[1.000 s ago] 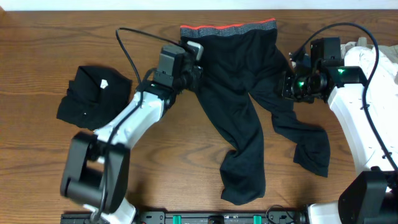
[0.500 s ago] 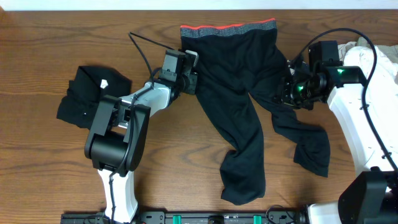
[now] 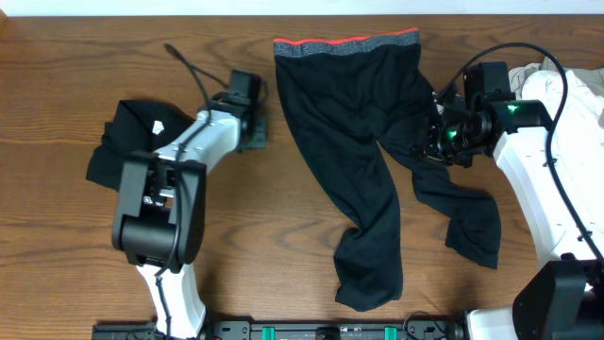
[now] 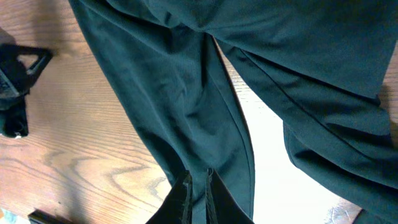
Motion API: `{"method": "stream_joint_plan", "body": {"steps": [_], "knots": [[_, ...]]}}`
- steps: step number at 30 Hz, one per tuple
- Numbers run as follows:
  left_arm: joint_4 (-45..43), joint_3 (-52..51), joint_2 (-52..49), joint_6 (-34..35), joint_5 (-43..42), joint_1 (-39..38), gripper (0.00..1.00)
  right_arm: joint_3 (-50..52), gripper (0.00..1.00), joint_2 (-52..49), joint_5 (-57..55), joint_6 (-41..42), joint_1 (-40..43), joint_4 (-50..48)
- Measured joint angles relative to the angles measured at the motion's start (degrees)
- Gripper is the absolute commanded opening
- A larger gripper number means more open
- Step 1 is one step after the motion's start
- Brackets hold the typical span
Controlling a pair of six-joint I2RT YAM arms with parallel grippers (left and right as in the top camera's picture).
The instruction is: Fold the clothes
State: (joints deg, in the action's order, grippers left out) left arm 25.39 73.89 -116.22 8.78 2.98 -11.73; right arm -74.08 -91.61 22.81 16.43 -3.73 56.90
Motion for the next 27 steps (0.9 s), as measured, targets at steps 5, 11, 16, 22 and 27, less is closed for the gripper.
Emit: {"method": "stream_joint_plan", "body": {"steps": [5, 11, 16, 22, 27], "knots": [[-1.0, -0.8, 1.2, -2.4, -7.6, 2.0, 0.76, 0.0, 0.09, 0.0, -0.3, 0.1, 0.0, -0.6], [-4.4, -2.9, 6.4, -3.3, -18.4, 1.5, 0.66, 0.0, 0.08, 0.0, -0.6, 0.1, 0.0, -0.6], [-11.3, -2.5, 9.2, -3.5, -21.1, 1.2, 0.67, 0.0, 0.09, 0.0, -1.1, 0.1, 0.0, -0.6], [-15.0, -1.7, 6.3, -4.5, -22.1, -0.7, 0.64, 0.0, 0.08, 0.0, -1.5, 0.1, 0.0, -0.6], [-16.9, 2.6, -0.3, -7.2, -22.4, -3.5, 0.56, 0.0, 0.08, 0.0, -1.7, 0.5, 0.0, -0.7]]}}
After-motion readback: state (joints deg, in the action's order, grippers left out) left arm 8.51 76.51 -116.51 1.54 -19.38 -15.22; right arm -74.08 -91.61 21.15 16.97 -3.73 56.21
